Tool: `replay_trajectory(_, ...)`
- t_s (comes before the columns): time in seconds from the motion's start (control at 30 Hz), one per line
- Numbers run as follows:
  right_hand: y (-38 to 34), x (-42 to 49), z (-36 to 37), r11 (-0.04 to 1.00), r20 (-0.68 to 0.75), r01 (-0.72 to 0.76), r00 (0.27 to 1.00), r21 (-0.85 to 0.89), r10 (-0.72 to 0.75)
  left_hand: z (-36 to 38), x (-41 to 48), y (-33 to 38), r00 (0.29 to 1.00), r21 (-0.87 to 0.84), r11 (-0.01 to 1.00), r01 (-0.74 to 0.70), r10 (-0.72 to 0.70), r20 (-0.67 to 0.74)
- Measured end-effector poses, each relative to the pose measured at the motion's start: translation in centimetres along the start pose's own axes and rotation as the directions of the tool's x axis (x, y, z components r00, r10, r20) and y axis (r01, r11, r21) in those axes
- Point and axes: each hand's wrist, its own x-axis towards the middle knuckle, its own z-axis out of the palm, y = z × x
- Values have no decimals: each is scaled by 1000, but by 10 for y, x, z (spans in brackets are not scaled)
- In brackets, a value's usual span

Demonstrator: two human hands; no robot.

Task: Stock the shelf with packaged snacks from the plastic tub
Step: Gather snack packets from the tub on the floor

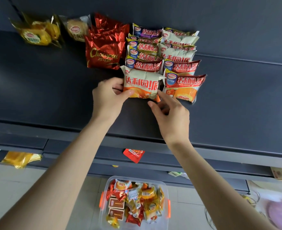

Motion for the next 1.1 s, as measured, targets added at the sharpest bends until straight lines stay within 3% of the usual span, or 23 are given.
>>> replay_trajectory(0.23,-3,1,0,999,13,-1,1000,-41,2,3,-2,-5,999,-15,1000,9,-10,-39)
replay_trajectory(0.5,-8,-3,-4,997,-29,-61,998,43,63,-11,-26,-12,994,8,998,57,-56,-97)
replay_trajectory(0.63,-11,-7,-9,994,-34,-79,996,79,82,-19,-44,-14,996,-40,997,71,-73,-54)
replay_trajectory(0.83,1,-2,-40,974,-304,-182,928,132,214,-35,-41,-8,994,-41,993,109,-108,16)
replay_trajectory(0.97,22,18,-47,926,-169,-374,910,51,377,-29,-29,-5,984,-1,988,153,-152,94)
replay_trajectory(1.1,17,38,-44,903,-13,-430,903,-22,429,-14,-16,4,983,33,990,138,-141,121)
